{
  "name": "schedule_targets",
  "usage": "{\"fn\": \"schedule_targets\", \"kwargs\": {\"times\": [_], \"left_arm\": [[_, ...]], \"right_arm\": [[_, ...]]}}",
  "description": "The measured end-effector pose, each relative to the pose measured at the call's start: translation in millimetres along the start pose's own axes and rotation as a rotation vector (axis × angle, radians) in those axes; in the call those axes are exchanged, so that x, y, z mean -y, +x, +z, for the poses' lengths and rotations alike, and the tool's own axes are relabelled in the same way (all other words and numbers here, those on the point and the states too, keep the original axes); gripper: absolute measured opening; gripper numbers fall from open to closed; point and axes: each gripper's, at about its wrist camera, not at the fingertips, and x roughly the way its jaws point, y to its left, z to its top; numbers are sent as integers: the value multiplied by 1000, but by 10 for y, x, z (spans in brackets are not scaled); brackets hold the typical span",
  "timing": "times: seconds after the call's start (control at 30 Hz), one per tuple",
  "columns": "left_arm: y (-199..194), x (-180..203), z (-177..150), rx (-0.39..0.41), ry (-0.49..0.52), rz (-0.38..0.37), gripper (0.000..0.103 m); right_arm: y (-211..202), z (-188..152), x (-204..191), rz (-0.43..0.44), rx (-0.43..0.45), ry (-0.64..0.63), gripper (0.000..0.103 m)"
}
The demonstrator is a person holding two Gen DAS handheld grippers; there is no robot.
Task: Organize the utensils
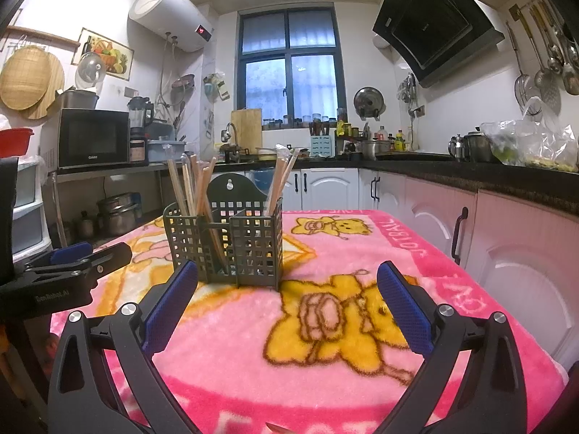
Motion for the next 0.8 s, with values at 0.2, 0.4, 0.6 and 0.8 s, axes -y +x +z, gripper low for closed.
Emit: {"fn": "schedule_targets", "kwargs": {"times": [0.2, 0.4, 0.6, 0.8], "left_arm": [[0, 4, -2, 0, 1, 0, 92], [10, 5, 4, -5, -4, -16, 92], [26, 21, -3, -12, 6, -25, 92], [-11, 25, -14, 8, 17, -40, 92]], "right_arm": [[2, 2, 3, -1, 0, 0, 96], [15, 19, 32, -2, -9, 1, 96], [23, 14, 86, -14, -14, 13, 96], [18, 17, 133, -28, -18, 25, 96]]}}
